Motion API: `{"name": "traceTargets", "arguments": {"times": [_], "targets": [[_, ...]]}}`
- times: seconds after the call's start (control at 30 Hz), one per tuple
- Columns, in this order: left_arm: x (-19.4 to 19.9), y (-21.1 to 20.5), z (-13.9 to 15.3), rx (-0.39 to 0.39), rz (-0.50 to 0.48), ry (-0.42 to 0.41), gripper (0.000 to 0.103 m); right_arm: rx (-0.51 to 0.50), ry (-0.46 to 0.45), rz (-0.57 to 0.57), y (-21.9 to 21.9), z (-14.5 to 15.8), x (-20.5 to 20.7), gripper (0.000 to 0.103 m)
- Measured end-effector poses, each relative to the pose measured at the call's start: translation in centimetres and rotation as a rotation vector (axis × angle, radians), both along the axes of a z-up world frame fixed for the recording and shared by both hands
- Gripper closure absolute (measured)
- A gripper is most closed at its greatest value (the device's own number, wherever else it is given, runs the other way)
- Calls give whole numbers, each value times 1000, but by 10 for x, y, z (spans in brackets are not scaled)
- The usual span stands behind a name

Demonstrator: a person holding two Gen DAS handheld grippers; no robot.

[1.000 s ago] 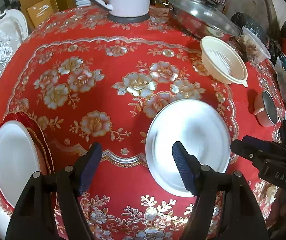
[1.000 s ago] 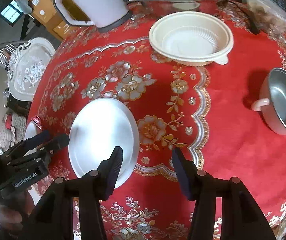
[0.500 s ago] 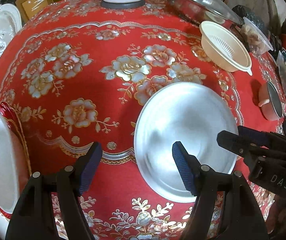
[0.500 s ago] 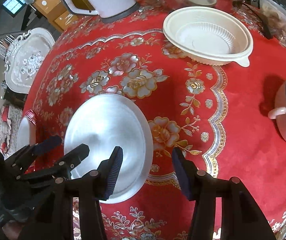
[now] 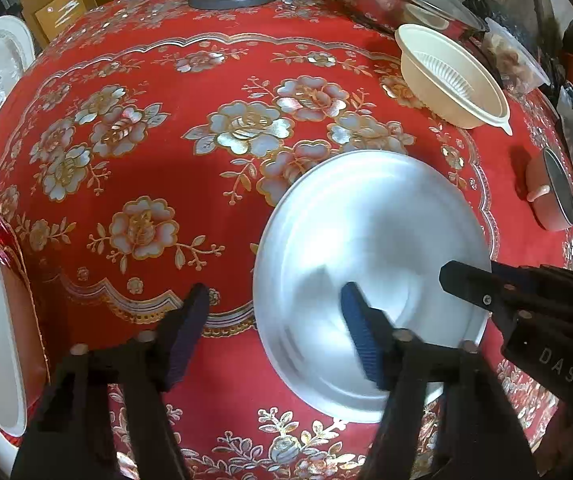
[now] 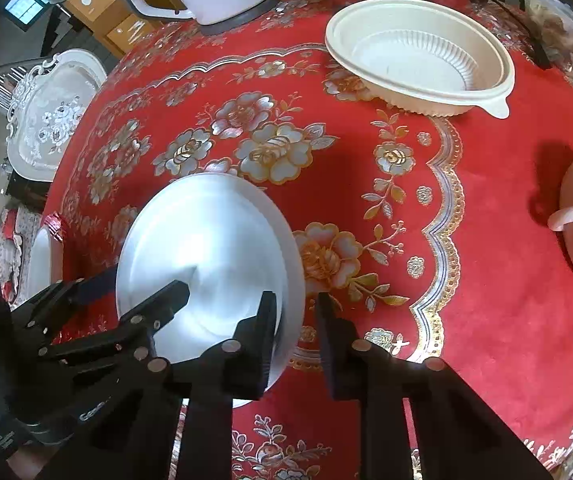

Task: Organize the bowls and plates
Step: 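Close both grippers on the white plate rim and lift it, then carry the white plate with both grippers onto the silver plate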

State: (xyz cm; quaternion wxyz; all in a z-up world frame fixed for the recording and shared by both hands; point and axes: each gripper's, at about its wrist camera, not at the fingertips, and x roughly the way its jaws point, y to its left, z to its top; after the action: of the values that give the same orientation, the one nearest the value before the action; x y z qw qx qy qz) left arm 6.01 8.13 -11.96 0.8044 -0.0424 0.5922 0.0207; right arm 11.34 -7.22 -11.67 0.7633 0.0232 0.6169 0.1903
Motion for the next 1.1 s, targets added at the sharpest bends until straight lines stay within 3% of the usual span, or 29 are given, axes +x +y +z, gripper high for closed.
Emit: {"name": "traceTargets", "arguments": {"times": [0.03, 0.1, 0.2, 0.67, 1.1], "targets": [[0, 0, -2, 1, -1, 5, 63, 1, -2, -1, 0, 0, 0, 89], [2, -1, -6, -8, 2, 21, 75, 10, 1, 0, 0, 0, 0, 91], [2, -3, -4, -20, -4, 14, 84, 10, 1, 4, 1, 1, 0, 91], [-7, 13, 32, -42, 38, -31, 85, 26, -70, 51, 14, 42, -10, 91], [-19, 53, 57, -29, 112, -85, 85, 23, -127, 138, 58, 71, -16, 91]]}}
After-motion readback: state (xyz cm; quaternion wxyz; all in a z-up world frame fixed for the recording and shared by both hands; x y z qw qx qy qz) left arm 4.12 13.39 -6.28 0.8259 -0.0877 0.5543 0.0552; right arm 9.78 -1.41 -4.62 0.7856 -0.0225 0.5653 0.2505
